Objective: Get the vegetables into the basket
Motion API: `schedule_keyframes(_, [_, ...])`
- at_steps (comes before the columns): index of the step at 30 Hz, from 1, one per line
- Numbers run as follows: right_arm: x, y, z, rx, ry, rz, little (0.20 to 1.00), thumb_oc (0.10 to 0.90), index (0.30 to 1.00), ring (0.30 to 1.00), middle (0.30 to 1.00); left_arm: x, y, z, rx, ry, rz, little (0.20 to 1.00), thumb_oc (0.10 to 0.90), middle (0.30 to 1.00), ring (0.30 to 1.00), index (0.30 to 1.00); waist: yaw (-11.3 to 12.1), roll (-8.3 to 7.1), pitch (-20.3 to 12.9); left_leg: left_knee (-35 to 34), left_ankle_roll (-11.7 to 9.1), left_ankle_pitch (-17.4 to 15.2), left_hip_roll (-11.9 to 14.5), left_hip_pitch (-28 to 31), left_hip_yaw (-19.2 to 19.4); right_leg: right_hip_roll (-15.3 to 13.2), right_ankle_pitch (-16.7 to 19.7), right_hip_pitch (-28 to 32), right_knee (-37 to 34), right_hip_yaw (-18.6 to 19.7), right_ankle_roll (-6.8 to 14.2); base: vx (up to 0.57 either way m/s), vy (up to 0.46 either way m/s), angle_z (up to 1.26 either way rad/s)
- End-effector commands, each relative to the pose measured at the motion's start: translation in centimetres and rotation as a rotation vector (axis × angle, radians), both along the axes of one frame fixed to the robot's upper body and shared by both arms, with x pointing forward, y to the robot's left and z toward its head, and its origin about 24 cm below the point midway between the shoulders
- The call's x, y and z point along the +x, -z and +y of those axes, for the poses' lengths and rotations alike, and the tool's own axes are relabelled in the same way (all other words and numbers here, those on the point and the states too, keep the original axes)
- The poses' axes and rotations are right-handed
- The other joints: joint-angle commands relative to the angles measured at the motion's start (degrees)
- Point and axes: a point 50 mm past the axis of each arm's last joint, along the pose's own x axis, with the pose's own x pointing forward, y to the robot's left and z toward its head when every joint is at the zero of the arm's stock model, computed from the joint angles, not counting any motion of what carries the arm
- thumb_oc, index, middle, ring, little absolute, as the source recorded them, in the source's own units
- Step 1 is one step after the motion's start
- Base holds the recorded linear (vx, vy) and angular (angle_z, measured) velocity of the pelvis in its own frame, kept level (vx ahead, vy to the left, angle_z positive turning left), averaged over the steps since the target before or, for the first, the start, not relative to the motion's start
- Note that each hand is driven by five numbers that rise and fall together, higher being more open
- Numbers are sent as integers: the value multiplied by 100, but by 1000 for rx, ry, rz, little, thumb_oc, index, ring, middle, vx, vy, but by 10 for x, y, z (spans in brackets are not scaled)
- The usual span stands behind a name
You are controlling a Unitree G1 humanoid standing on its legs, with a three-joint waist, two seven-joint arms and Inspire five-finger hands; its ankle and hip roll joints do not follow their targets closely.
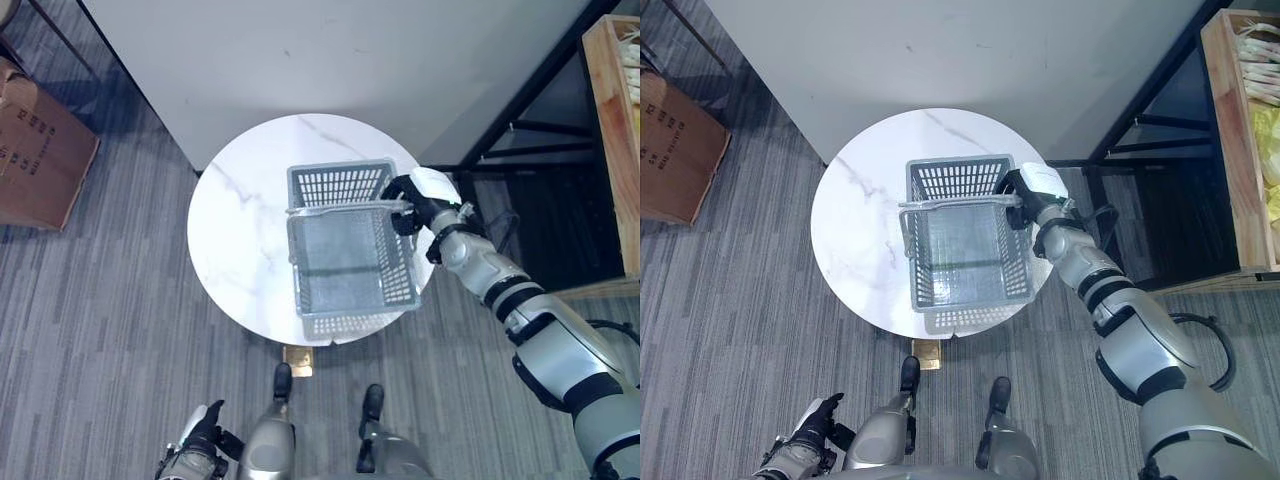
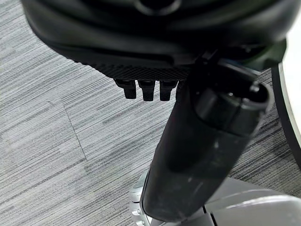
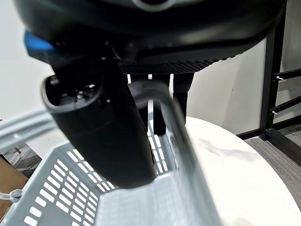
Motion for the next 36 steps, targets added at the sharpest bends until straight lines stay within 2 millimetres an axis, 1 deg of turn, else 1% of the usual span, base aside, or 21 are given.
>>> schedule_keyframes(1, [15, -47, 22, -25, -64, -147, 300, 400, 300, 300, 300, 5, -2, 6, 54, 19, 5, 1000, 900, 1000, 1000, 1000, 96, -103, -171, 13, -206, -19, 203, 182, -53, -314, 342, -79, -3, 122, 328, 0, 0, 0])
schedule_keyframes(3, [15, -37, 16, -53, -36, -106, 300, 400, 300, 300, 300, 7, -3, 5, 56, 35, 3, 1000, 900, 1000, 1000, 1000, 97, -89, -204, 13, -199, -52, 188, 238, -55, -326, 325, -34, -3, 118, 327, 0, 0, 0])
schedule_keyframes(5, [15, -34, 14, -48, -26, -96, 300, 400, 300, 300, 300, 5, -2, 4, 56, 49, 12, 1000, 900, 1000, 1000, 1000, 88, -83, -218, 13, -194, -68, 186, 273, -52, -331, 320, -6, -3, 111, 330, 0, 0, 0])
schedule_keyframes(10, [13, -35, 25, -48, -74, -105, 300, 400, 300, 300, 300, 2, -1, 4, 66, 77, 33, 1000, 900, 1000, 1000, 1000, 54, -100, -260, 13, -192, -111, 193, 368, -10, -336, 305, 49, -3, 136, 329, 0, 1, 1])
schedule_keyframes(11, [12, -40, 32, -16, -102, -127, 300, 400, 300, 300, 300, -1, 0, 4, 71, 79, 47, 1000, 900, 1000, 1000, 1000, 26, -116, -289, 13, -185, -130, 198, 416, 16, -336, 300, 81, -3, 156, 328, 0, 0, 0])
schedule_keyframes(12, [12, -43, 34, -7, -115, -141, 300, 400, 300, 300, 300, -1, 0, 4, 72, 79, 50, 1000, 900, 1000, 1000, 1000, 16, -122, -308, 13, -179, -145, 197, 447, 30, -336, 295, 102, -3, 169, 326, -1, 11, -5])
schedule_keyframes(13, [8, -52, 41, 22, -161, -178, 300, 400, 300, 300, 300, -4, 1, 6, 74, 74, 60, 1000, 900, 1000, 1000, 1000, -15, -132, -351, 13, -177, -172, 197, 521, 59, -336, 285, 146, -3, 192, 326, 5, 8, -7])
schedule_keyframes(15, [8, -52, 40, 22, -161, -178, 300, 400, 300, 300, 300, -4, 1, 6, 74, 74, 61, 1000, 900, 1000, 1000, 1000, -12, -131, -349, 13, -177, -173, 197, 525, 60, -336, 285, 149, -3, 194, 326, 7, 12, -6])
schedule_keyframes(16, [-2, -60, 44, 51, -226, -220, 300, 400, 300, 300, 300, -8, 2, 5, 71, 66, 76, 1000, 900, 1000, 1000, 1000, -82, -123, -432, 13, -176, -218, 199, 635, 110, -349, 271, 230, -3, 205, 328, 11, 18, -4])
schedule_keyframes(20, [-10, -66, 41, 68, -263, -249, 300, 400, 300, 300, 300, -14, 4, 5, 68, 63, 94, 1000, 900, 1000, 1000, 1000, -142, -109, -497, 13, -176, -248, 202, 713, 142, -358, 250, 295, -3, 203, 333, 5, 4, 1])
schedule_keyframes(22, [-18, -70, 40, 101, -297, -278, 300, 400, 300, 300, 300, -18, 5, 6, 64, 55, 106, 1000, 900, 1000, 1000, 1000, -191, -100, -537, 13, -177, -268, 199, 773, 169, -366, 250, 338, -3, 208, 335, -3, 6, -2])
schedule_keyframes(23, [-23, -71, 39, 120, -314, -286, 300, 400, 300, 300, 300, -21, 6, 6, 62, 50, 113, 1000, 900, 1000, 1000, 1000, -213, -95, -562, 13, -178, -280, 199, 808, 179, -367, 244, 369, -3, 205, 338, 2, 19, -4])
schedule_keyframes(24, [-34, -73, 35, 159, -348, -297, 300, 400, 300, 300, 300, -26, 6, 9, 64, 39, 129, 1000, 900, 1000, 1000, 1000, -275, -85, -608, 13, -185, -296, 208, 864, 224, -374, 234, 405, -3, 211, 347, 5, 12, -4])
schedule_keyframes(26, [-38, -73, 33, 170, -356, -298, 300, 400, 300, 300, 300, -28, 7, 9, 64, 37, 136, 1000, 900, 1000, 1000, 1000, -279, -85, -620, 13, -186, -301, 213, 885, 230, -376, 232, 426, -3, 208, 349, -4, 6, -6])
schedule_keyframes(27, [-46, -71, 27, 225, -366, -296, 300, 400, 300, 300, 300, -32, 7, 11, 67, 35, 151, 1000, 900, 1000, 1000, 1000, -317, -75, -647, 13, -189, -315, 215, 922, 256, -376, 229, 453, -3, 209, 354, 2, 12, -9])
schedule_keyframes(29, [-56, -65, 20, 333, -365, -268, 300, 400, 300, 300, 300, -38, 8, 12, 66, 23, 166, 1000, 900, 1000, 1000, 1000, -368, -52, -674, 13, -185, -328, 217, 982, 285, -384, 232, 482, -3, 219, 360, 10, 19, -10])
schedule_keyframes(30, [-64, -61, 13, 411, -365, -247, 300, 400, 300, 300, 300, -42, 9, 13, 63, 14, 179, 1000, 900, 1000, 1000, 1000, -414, -39, -700, 13, -181, -344, 212, 1029, 318, -386, 225, 511, -3, 235, 365, 10, 11, -11])
schedule_keyframes(32, [-69, -58, 8, 438, -360, -238, 300, 400, 300, 300, 300, -45, 9, 14, 63, 12, 189, 1000, 900, 1000, 1000, 1000, -426, -35, -722, 13, -180, -355, 218, 1065, 333, -391, 219, 536, -3, 246, 369, 13, 16, -14])
schedule_keyframes(33, [-79, -52, -4, 522, -335, -225, 300, 400, 300, 300, 300, -52, 11, 14, 61, 8, 212, 1000, 900, 1000, 1000, 1000, -482, -23, -770, 13, -175, -378, 209, 1132, 385, -401, 220, 579, -3, 255, 379, 12, 38, -9])
schedule_keyframes(36, [-90, -47, -15, 593, -308, -229, 300, 400, 300, 300, 300, -54, 11, 15, 65, 13, 218, 1000, 900, 1000, 1000, 1000, -568, -13, -813, 13, -149, -410, 179, 1200, 442, -433, 243, 607, -3, 276, 406, 8, 51, -12])
